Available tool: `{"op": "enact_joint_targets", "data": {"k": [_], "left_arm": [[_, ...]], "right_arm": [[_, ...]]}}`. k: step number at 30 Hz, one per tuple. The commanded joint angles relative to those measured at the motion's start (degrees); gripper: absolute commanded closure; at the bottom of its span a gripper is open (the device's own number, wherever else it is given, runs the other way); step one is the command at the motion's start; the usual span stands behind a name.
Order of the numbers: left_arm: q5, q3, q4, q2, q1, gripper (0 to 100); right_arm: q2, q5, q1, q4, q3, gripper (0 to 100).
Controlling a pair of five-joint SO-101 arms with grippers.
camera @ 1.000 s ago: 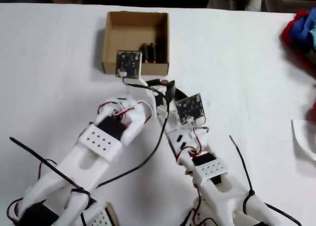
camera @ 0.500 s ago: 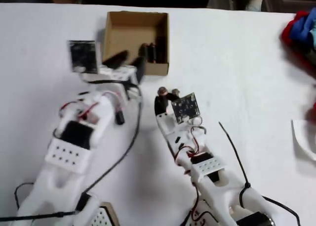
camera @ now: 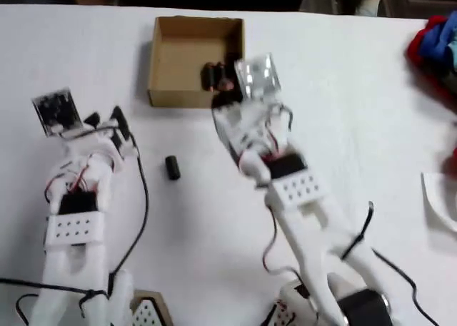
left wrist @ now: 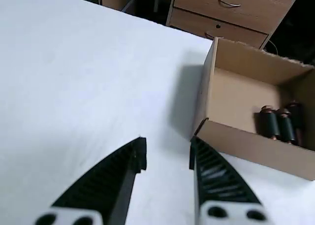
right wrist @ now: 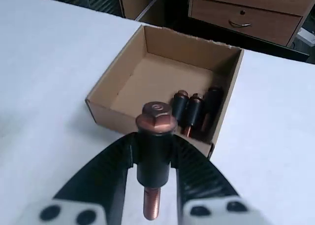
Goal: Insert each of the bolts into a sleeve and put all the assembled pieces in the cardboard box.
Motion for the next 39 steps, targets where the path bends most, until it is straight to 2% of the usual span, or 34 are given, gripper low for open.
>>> {"op": "enact_joint_targets", "data": {"k": [1, 4, 8, 14, 17, 23, 28, 39], "left_arm": [[-0.70, 4.09, -9.23, -1.76, -0.62, 84], [-1.67, 4.62, -9.67, -1.76, -0.79, 84], [-7.30, 4.88, -9.49, -1.76, -0.70, 84], [-7.21, 6.29, -9.49, -1.67, 0.26, 84], [-7.21, 6.90, -9.49, -1.67, 0.53, 84], [-7.21, 7.08, -9.49, -1.67, 0.53, 84], [-7.30, 7.16, -9.49, -1.67, 0.62, 84], [-7.30, 7.16, -9.49, -1.67, 0.62, 84]], "right_arm": [[10.51, -2.99, 0.57, 4.79, -20.13, 97.8], [21.93, -6.07, 0.66, 9.98, -35.78, 97.8], [38.02, -9.76, 0.84, 18.24, -60.75, 97.8], [64.04, -18.20, 0.84, 27.12, -97.93, 97.8], [74.42, -19.16, 0.75, 30.20, -110.59, 97.8], [83.74, -19.08, 0.84, 30.55, -114.55, 97.8], [85.93, -19.08, 1.54, 26.77, -114.20, 97.8], [92.00, -19.08, 1.10, 26.42, -114.46, 97.8]]}}
